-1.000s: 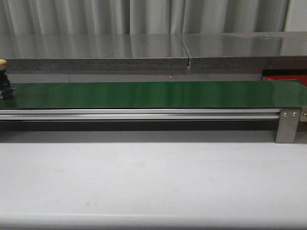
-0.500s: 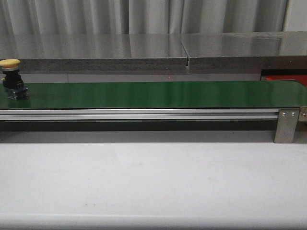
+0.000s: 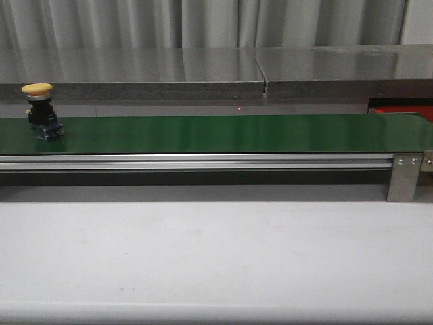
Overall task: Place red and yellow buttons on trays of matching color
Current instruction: 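Grasp a red push-button from the pile with the left gripper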
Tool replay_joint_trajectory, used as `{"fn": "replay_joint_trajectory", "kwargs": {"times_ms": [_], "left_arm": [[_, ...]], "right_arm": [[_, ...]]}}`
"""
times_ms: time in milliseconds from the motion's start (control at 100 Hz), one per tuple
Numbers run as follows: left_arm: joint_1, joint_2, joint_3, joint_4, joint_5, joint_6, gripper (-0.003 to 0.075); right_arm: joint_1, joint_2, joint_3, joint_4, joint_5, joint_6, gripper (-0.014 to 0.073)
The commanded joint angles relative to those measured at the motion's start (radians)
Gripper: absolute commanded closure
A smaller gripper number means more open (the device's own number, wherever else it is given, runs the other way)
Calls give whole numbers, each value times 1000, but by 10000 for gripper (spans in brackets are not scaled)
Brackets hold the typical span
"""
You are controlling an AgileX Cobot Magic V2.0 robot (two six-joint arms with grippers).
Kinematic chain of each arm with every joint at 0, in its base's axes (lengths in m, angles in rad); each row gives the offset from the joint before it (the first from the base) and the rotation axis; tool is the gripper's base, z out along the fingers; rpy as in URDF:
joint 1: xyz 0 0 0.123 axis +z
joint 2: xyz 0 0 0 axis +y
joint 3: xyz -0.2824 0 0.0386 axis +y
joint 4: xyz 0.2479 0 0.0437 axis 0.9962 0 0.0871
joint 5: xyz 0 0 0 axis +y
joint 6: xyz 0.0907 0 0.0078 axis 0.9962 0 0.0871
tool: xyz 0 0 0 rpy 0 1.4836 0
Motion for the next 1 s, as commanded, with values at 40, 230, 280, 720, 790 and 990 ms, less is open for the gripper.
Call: {"fn": "replay_joint_trajectory", "kwargs": {"times_ms": [40, 230, 280, 720, 790, 990], "left_arm": [[0, -33, -60, -35, -15, 11, 48], [0, -22, -68, -34, -19, 12, 48], [0, -22, -68, -34, -21, 12, 54], [0, -30, -69, -39, -22, 12, 608], [0, -48, -69, -42, -14, 12, 678], [-13, -139, -69, -75, 49, 12, 739]], "right_arm": [[2, 1, -25, 15, -61, -9, 711], [2, 1, -25, 15, -61, -9, 711], [2, 1, -25, 15, -61, -9, 711], [2, 1, -25, 15, -61, -9, 711], [2, 1, -25, 15, -61, -9, 711], [2, 1, -25, 15, -61, -9, 711]]}}
